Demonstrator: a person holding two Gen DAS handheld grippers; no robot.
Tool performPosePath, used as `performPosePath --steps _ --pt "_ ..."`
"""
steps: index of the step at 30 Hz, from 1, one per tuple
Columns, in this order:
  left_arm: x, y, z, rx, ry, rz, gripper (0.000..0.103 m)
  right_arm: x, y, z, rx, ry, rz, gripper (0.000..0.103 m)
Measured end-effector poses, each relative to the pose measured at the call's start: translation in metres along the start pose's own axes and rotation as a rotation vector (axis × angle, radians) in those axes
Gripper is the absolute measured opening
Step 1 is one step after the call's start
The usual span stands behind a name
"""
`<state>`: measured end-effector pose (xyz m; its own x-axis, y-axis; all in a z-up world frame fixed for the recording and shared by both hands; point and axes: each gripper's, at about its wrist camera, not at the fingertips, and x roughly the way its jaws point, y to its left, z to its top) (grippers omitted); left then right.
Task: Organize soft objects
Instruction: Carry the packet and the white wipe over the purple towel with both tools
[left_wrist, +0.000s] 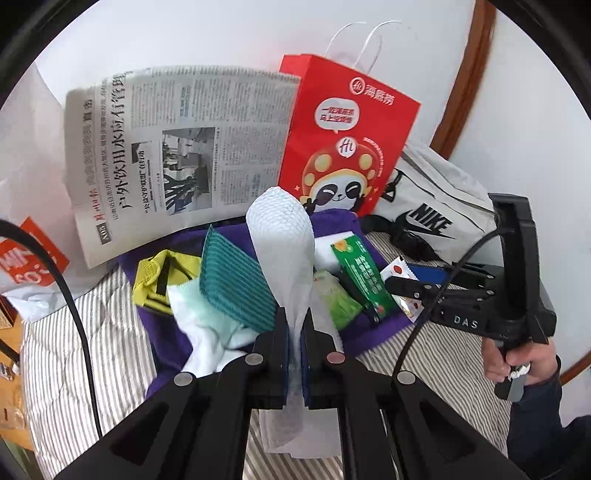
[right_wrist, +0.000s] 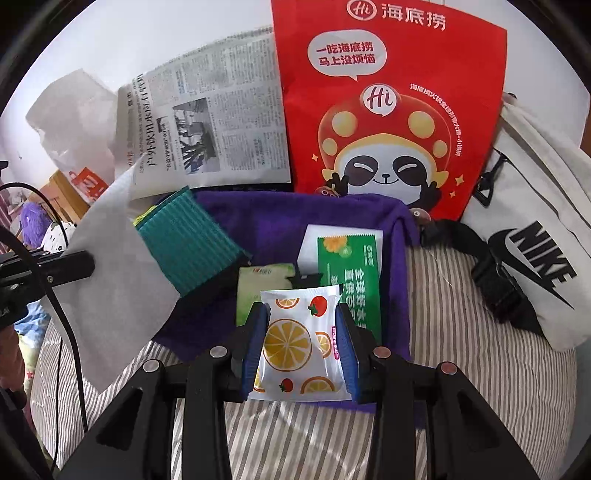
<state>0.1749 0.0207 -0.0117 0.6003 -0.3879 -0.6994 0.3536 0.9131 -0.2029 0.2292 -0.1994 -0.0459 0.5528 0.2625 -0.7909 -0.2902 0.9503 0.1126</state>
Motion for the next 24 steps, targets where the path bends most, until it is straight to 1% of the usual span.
performPosePath --steps 3,8,12,18,21,24 --pt "0.013 0.004 0.009 -0.001 0.01 0.003 0.006 0.008 -0.006 0.003 0.006 0.006 -0.004 0.037" --pt "0.029 0.011 0.025 -0.023 0.01 -0.018 0.006 0.024 -0.019 0.008 0.031 0.025 -0.008 0.038" --pt "0.043 0.015 0.035 -0.036 0.016 -0.017 0.006 0.034 -0.022 0.01 0.03 0.033 -0.013 0.038" --pt "0.072 0.024 0.029 -0.058 0.057 0.002 0.006 0.055 -0.021 0.002 0.009 0.066 -0.019 0.038" --pt "0.08 0.023 0.025 -0.042 0.063 0.027 0.006 0.061 -0.022 -0.001 0.007 0.072 -0.017 0.038" --pt "0.089 0.024 0.024 -0.044 0.071 0.036 0.006 0.066 -0.023 -0.003 0.005 0.074 -0.02 0.038"
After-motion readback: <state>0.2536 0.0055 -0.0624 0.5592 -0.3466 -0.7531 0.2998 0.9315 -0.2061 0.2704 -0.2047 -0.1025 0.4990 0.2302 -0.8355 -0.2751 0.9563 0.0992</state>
